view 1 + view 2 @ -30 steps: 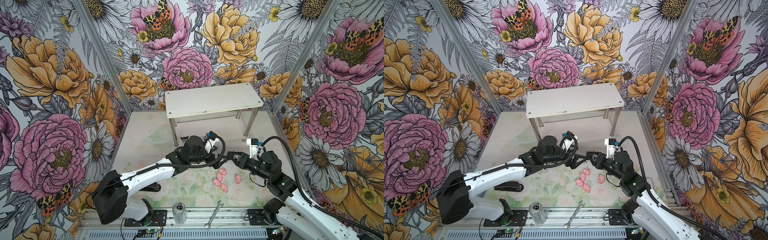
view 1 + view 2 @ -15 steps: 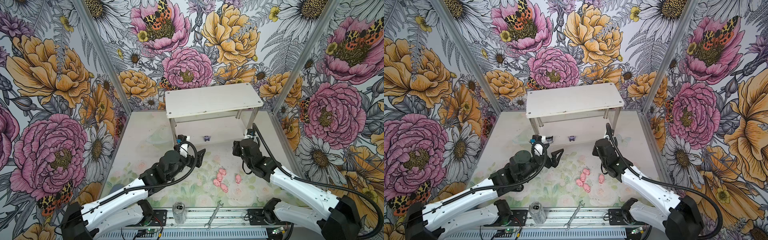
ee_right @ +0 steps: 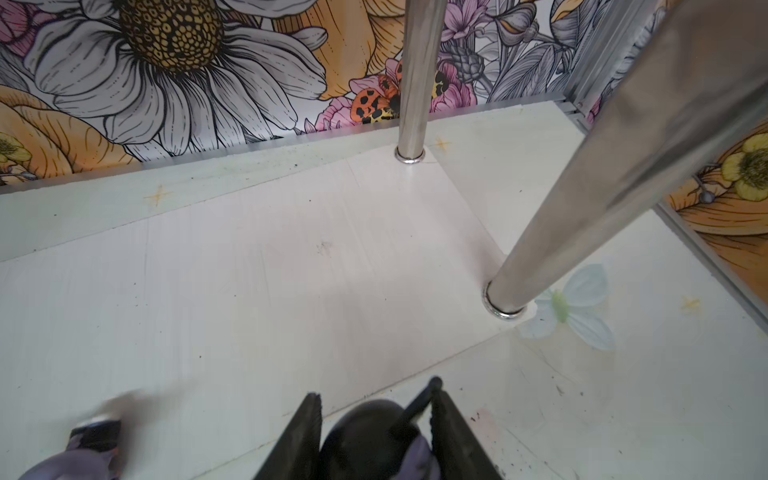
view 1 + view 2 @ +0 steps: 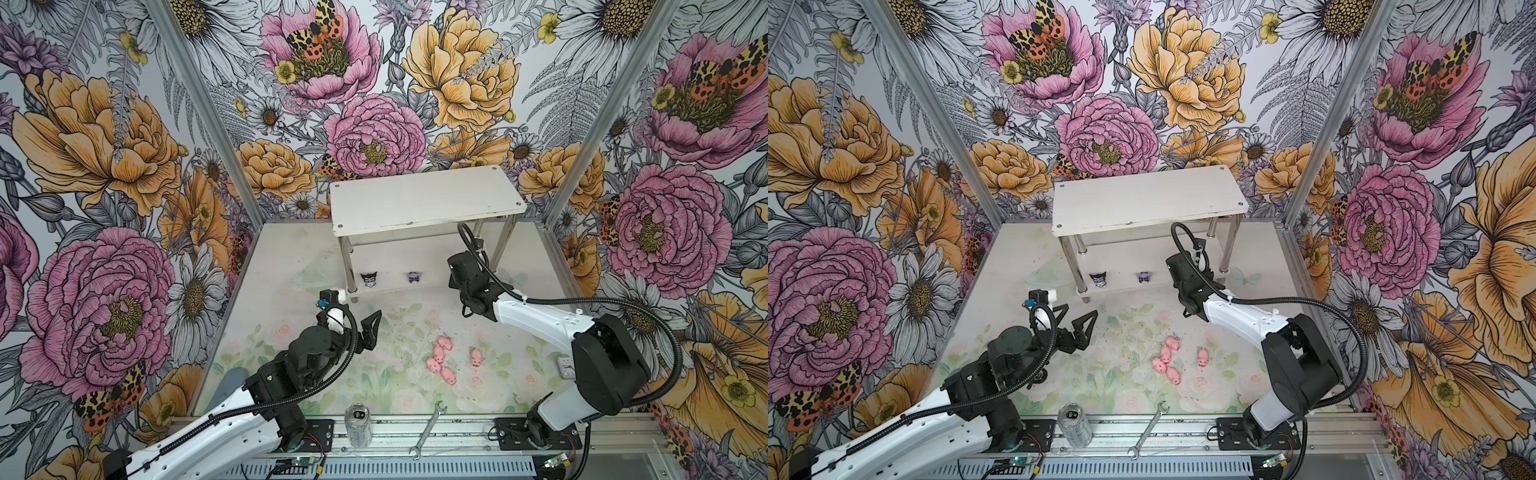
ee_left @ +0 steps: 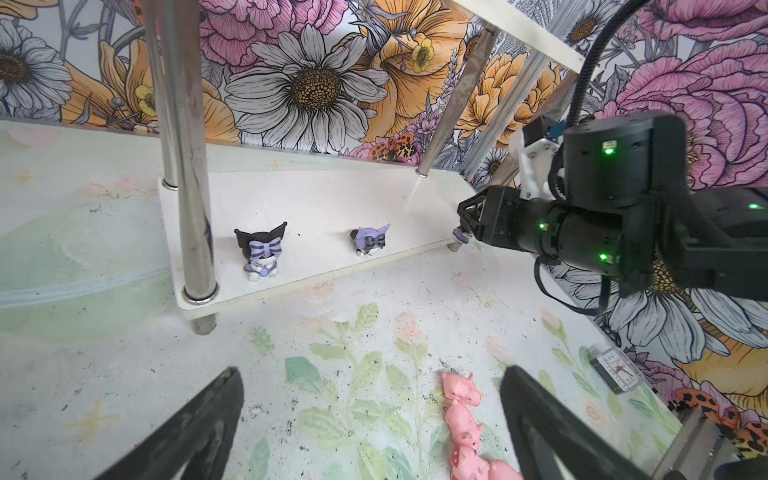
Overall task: Place and organize the plastic toys onto the shelf
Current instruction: 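Carry the black-eared figurine with the right gripper toward the shelf's lower tier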
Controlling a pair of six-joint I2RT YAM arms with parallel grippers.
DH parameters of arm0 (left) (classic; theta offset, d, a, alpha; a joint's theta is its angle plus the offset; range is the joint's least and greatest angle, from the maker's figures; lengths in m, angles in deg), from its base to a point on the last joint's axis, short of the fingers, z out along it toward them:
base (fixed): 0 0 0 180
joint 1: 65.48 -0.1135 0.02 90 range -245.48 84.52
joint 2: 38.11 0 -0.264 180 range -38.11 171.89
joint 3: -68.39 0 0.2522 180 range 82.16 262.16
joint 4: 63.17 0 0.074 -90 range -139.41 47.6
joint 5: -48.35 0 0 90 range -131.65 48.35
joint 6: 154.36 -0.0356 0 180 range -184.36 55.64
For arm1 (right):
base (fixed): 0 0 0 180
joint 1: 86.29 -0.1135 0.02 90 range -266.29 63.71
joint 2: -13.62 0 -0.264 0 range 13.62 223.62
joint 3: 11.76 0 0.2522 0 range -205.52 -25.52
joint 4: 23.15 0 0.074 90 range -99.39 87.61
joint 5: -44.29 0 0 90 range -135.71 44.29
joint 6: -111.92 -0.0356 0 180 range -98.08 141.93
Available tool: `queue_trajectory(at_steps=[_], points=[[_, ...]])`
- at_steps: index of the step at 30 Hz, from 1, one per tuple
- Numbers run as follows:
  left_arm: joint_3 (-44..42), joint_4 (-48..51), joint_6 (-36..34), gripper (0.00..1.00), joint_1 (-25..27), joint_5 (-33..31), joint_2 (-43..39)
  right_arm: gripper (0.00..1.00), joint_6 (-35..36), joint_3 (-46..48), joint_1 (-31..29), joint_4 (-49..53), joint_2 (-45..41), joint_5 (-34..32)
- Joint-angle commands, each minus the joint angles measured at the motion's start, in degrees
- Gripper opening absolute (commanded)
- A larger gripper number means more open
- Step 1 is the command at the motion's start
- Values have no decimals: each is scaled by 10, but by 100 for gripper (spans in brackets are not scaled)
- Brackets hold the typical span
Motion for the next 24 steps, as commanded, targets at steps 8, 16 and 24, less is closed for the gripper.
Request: queue_trajectory(at_steps=[8,16,24], points=[[-20,17,11,99,1,-4,-2,0,-23,-41,7,-93,89,-44],[-24,29,12,99,-10,-3,-17,0,-33,-49,-4,-110,122,-83],[-29,29,18,99,-29,19,-20,6,-62,-47,-15,-108,139,-96]])
